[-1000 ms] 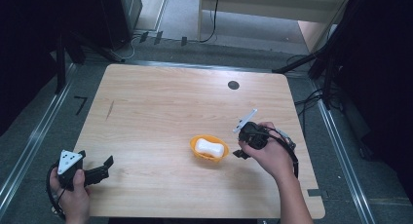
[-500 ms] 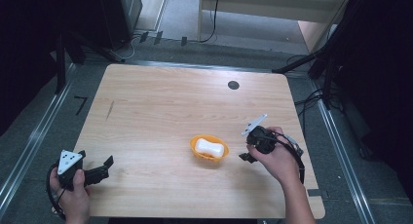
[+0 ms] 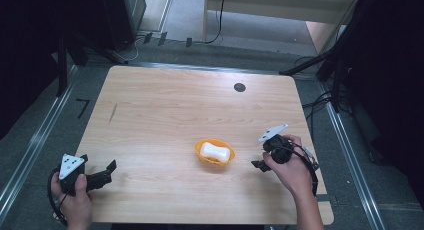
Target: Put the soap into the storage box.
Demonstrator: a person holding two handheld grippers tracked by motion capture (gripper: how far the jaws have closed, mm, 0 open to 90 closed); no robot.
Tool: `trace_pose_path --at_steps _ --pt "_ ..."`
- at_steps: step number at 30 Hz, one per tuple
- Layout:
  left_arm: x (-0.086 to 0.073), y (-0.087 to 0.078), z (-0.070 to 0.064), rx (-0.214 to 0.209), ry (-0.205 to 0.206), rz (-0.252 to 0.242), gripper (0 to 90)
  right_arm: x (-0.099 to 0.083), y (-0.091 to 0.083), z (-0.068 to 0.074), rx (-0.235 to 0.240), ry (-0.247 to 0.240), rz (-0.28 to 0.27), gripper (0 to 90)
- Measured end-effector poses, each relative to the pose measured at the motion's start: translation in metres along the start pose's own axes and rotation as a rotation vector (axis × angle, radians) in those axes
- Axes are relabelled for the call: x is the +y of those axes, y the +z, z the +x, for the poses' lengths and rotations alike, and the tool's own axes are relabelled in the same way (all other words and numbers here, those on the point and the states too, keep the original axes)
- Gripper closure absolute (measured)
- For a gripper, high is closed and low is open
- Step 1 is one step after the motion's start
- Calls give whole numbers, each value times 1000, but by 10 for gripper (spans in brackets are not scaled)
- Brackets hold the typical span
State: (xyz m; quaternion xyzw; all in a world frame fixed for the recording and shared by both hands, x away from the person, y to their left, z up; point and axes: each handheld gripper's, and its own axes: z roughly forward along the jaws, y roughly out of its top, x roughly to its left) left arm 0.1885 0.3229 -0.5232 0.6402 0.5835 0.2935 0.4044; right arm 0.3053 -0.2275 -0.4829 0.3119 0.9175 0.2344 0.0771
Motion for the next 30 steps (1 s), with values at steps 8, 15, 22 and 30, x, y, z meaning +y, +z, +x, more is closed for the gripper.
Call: trace_pose_path --at_steps 8,15,22,30 --pt "0 0 0 1 -1 0 0 -14 -1 -5 -29 51 -45 161" --pt "0 0 0 0 -3 -2 0 -32 0 -8 -49 101 -107 140" --pt "0 0 0 1 0 -2 0 -48 0 -11 -63 149 -165 135" --pt "0 0 0 1 -2 -1 0 -65 2 -12 -58 200 -219 131"
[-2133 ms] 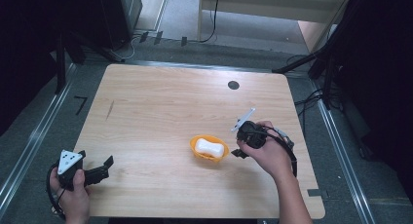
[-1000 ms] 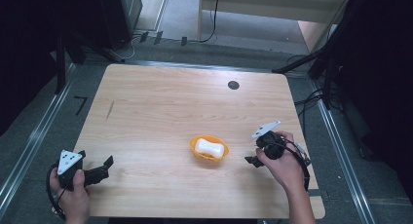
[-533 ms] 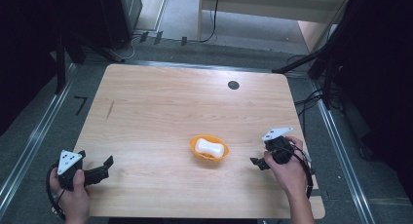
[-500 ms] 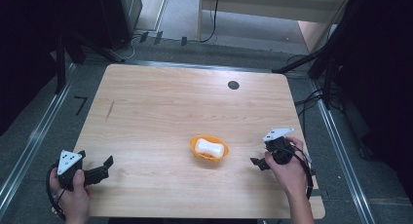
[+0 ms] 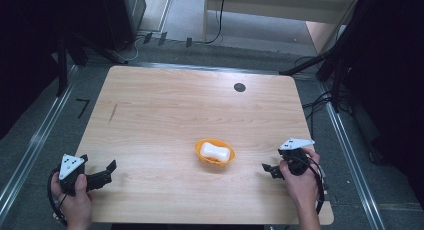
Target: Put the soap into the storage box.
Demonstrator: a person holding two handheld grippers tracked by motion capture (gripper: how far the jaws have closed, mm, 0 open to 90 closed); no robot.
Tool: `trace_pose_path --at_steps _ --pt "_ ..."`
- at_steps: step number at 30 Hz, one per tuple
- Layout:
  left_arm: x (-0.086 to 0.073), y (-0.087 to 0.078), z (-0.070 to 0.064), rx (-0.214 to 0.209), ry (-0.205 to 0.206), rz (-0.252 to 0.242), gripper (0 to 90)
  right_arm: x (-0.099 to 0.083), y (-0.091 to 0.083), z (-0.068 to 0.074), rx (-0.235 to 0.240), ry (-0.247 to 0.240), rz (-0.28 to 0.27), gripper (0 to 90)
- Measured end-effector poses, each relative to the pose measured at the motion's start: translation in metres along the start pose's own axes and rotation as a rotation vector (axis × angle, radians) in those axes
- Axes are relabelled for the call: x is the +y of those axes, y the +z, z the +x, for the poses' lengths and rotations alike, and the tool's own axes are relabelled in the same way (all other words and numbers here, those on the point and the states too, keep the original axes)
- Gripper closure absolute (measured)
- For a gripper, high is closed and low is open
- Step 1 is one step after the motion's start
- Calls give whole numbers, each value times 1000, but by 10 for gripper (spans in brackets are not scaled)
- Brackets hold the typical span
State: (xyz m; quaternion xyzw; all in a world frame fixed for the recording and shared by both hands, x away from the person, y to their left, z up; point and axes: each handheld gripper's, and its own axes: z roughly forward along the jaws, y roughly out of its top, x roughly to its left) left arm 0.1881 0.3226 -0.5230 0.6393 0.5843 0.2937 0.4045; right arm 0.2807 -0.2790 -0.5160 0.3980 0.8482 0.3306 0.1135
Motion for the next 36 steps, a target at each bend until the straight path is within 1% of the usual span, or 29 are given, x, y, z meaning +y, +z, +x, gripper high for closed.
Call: trace_pose_path --at_steps 2,3,5,7,9,10,11,12,16,20,25,26,28,29,31,36 --pt "0 0 0 0 2 2 0 -3 -1 0 8 11 -13 129" --pt "0 0 0 1 3 2 0 -5 -1 -1 3 8 -19 129" --pt "0 0 0 0 3 2 0 -8 -1 -1 4 23 -31 128" --pt "0 0 0 1 3 1 0 -11 -1 -2 -2 24 -38 128" --pt "0 0 0 2 4 1 0 -15 -1 -3 0 42 -54 128" --pt "0 0 0 2 4 1 0 -15 -1 -3 0 42 -54 128" --pt "0 0 0 1 4 -1 0 -19 -1 -4 -9 55 -67 128" --pt "0 0 0 1 4 -1 0 -21 -1 -5 -6 62 -75 129" --pt "0 0 0 0 5 -2 0 -29 -1 -7 -13 85 -91 130" --pt "0 0 0 1 9 1 0 -34 -3 -9 -13 94 -112 129" --pt "0 0 -1 3 11 3 0 -45 -4 -10 -23 120 -154 129" --pt "0 0 -1 3 11 3 0 -45 -4 -10 -23 120 -154 129" --pt "0 0 -1 3 11 3 0 -50 -4 -11 -19 128 -186 128" --pt "0 0 -1 2 12 3 0 -51 -5 -12 -14 132 -191 124" --pt "0 0 -1 2 11 2 0 -53 -6 -11 -26 134 -196 123" --pt "0 0 -1 3 12 1 0 -59 -10 -13 -27 144 -223 123"
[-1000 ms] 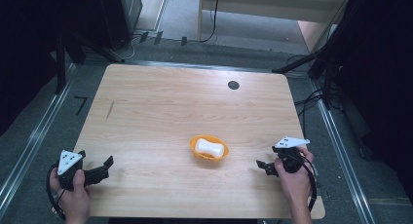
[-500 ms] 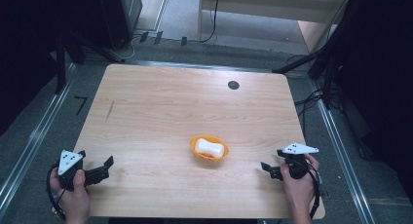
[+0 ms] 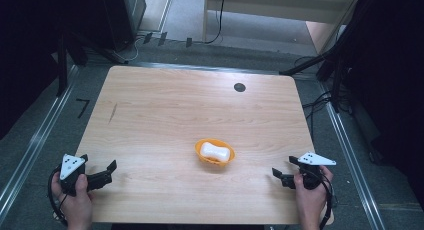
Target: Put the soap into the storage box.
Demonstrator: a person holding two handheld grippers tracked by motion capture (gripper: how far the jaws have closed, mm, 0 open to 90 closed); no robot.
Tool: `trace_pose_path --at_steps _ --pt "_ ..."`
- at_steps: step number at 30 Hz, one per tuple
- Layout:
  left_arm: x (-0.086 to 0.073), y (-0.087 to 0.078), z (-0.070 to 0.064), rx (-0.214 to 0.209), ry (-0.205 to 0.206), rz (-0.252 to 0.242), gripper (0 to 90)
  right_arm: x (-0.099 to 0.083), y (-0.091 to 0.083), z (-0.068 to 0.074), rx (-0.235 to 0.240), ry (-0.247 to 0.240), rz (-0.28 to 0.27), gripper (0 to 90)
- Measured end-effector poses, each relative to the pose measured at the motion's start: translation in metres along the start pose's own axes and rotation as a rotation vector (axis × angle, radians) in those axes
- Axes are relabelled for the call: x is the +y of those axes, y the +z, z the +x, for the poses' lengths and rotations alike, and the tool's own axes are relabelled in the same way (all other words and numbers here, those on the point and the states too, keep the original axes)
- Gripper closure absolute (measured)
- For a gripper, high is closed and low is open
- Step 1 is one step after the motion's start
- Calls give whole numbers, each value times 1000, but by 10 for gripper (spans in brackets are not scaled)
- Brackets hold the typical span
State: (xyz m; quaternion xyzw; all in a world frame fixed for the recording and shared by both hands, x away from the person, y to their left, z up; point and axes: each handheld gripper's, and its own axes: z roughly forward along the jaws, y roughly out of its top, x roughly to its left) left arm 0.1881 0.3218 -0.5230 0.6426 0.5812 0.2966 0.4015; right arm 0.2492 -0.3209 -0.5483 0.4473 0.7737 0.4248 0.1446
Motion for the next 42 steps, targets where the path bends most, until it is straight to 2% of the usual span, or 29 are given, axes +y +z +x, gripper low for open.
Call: trace_pose_path --at_steps 15,21,28,32,37,42 --pt "0 0 0 -1 3 -1 0 -12 -16 -5 -13 19 -54 122" --pt "0 0 0 -1 4 -1 0 -14 -15 -2 -29 3 -47 122" --pt "0 0 -1 1 9 0 0 -15 -17 0 -36 -23 -72 124" --pt "0 0 -1 3 12 2 0 -17 -19 1 -39 -20 -97 126" --pt "0 0 -2 5 19 4 0 -16 -17 5 -64 -43 -82 127" --pt "0 0 -2 7 20 5 0 -17 -18 4 -58 -33 -97 127"
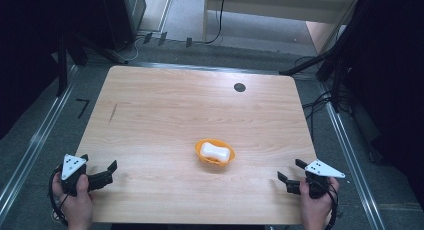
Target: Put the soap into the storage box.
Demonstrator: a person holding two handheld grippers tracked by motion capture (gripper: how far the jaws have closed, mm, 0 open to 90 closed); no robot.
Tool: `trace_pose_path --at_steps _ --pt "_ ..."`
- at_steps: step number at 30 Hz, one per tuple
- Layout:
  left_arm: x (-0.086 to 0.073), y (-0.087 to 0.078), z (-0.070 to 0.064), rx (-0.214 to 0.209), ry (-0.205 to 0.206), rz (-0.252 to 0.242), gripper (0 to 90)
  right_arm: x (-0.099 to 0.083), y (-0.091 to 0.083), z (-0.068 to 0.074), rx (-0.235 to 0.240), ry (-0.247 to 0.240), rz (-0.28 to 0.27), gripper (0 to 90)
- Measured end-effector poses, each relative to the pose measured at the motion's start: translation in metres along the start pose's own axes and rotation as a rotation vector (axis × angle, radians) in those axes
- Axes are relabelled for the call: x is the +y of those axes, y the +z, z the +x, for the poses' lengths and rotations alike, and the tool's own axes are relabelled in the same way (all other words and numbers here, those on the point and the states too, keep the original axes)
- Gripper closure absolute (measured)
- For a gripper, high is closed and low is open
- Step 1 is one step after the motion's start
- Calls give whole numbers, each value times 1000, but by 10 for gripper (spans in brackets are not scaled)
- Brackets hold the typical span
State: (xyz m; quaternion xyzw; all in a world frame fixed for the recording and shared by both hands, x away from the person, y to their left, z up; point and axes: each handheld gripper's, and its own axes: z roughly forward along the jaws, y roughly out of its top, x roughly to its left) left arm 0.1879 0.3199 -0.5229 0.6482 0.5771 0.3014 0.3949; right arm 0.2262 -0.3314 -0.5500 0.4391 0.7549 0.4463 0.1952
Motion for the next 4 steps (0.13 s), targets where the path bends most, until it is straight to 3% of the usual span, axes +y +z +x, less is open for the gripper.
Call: trace_pose_path --at_steps 4 --pt "0 0 0 1 0 1 0 0 0 0 -3 0 3 127"
